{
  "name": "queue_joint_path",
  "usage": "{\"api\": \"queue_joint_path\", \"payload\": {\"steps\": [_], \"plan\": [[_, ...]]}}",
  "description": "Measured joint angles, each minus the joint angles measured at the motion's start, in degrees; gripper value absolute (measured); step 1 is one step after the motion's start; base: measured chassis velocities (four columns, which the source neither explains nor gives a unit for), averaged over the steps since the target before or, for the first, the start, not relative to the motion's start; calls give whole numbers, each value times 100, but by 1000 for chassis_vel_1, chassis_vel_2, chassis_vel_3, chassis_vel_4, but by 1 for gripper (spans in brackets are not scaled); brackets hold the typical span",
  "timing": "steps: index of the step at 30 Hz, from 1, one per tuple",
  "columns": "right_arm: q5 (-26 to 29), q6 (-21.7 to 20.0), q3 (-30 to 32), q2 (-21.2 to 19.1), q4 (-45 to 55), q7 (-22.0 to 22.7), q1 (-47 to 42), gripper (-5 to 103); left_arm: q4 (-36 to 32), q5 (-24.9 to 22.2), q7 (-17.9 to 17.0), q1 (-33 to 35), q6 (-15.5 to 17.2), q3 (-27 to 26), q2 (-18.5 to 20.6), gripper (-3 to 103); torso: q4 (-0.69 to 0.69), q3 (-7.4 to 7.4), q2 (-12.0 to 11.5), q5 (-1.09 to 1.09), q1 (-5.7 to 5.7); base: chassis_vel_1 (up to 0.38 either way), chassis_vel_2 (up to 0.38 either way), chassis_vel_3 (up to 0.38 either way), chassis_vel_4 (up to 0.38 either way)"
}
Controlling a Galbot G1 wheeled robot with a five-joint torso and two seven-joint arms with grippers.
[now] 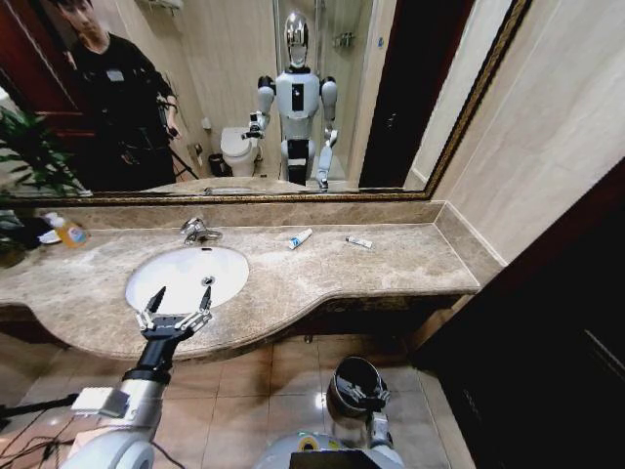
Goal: Pick up the trash from the sink and place it in the trash bin.
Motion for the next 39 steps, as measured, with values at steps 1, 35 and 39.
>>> {"api": "queue_joint_path", "payload": {"steps": [1,35,39], "plan": [[0,-3,-2,-12,43,4,-23,100,0,0,0,0,0,0,0,100,0,0,0,0,0,0,0,0,0],[-947,-1042,-49,-535,5069,-495,-1467,100,0,0,0,0,0,0,0,100,0,0,0,-1,0,0,0,0,0],[-711,-1430,-43,-509,5151,-836,-1053,100,0,0,0,0,0,0,0,100,0,0,0,-1,0,0,0,0,0]]}}
